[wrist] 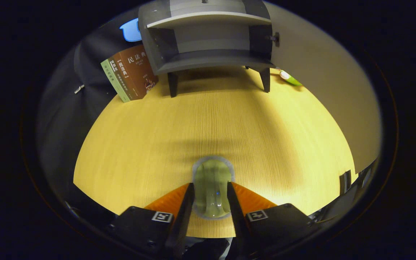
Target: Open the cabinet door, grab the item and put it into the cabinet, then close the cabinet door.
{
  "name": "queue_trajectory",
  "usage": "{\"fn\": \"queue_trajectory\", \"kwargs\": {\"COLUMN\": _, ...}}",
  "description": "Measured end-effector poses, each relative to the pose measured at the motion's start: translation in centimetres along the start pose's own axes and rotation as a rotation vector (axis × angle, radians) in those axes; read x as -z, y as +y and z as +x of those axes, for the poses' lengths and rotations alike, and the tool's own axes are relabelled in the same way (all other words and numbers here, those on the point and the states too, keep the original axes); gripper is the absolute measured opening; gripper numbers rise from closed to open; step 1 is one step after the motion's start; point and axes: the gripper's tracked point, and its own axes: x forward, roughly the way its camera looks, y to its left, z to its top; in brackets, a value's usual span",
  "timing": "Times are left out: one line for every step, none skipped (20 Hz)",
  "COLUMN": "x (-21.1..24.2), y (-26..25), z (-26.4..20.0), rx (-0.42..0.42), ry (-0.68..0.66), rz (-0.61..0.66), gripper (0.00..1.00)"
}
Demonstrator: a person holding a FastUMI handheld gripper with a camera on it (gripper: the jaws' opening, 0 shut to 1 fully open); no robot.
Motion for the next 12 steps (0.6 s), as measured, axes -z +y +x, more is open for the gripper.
{"fn": "queue_trajectory", "kwargs": {"x": 0.5, "y": 0.0, "z": 0.6, "rx": 0.000, "ry": 0.015, "rz": -0.008, "gripper": 0.50}}
{"fn": "queue_trajectory", "kwargs": {"x": 1.1, "y": 0.1, "z": 0.1, "rx": -0.002, "ry": 0.045, "rz": -0.021, "gripper": 0.50}}
{"fn": "queue_trajectory", "kwargs": {"x": 0.7, "y": 0.1, "z": 1.2, "rx": 0.003, "ry": 0.025, "rz": -0.024, "gripper": 0.42}}
{"fn": "queue_trajectory", "kwargs": {"x": 0.4, "y": 0.1, "z": 1.3, "rx": -0.003, "ry": 0.025, "rz": -0.046, "gripper": 0.34}}
{"fn": "queue_trajectory", "kwargs": {"x": 0.4, "y": 0.1, "z": 1.3, "rx": -0.006, "ry": 0.018, "rz": -0.062, "gripper": 0.26}}
{"fn": "queue_trajectory", "kwargs": {"x": 0.3, "y": 0.0, "z": 1.1, "rx": -0.005, "ry": 0.015, "rz": -0.075, "gripper": 0.17}}
{"fn": "queue_trajectory", "kwargs": {"x": 0.2, "y": -0.1, "z": 1.1, "rx": -0.003, "ry": 0.010, "rz": -0.092, "gripper": 0.17}}
{"fn": "queue_trajectory", "kwargs": {"x": 0.2, "y": -0.3, "z": 0.9, "rx": -0.001, "ry": 0.007, "rz": -0.093, "gripper": 0.18}}
{"fn": "queue_trajectory", "kwargs": {"x": -0.5, "y": 0.2, "z": 0.6, "rx": -0.020, "ry": -0.011, "rz": -0.075, "gripper": 0.17}}
{"fn": "queue_trajectory", "kwargs": {"x": -1.1, "y": 0.5, "z": 0.2, "rx": -0.033, "ry": -0.029, "rz": -0.058, "gripper": 0.17}}
{"fn": "queue_trajectory", "kwargs": {"x": -1.8, "y": 0.9, "z": -0.5, "rx": -0.052, "ry": -0.043, "rz": -0.044, "gripper": 0.17}}
{"fn": "queue_trajectory", "kwargs": {"x": -2.5, "y": 1.2, "z": -1.4, "rx": -0.074, "ry": -0.055, "rz": -0.031, "gripper": 0.17}}
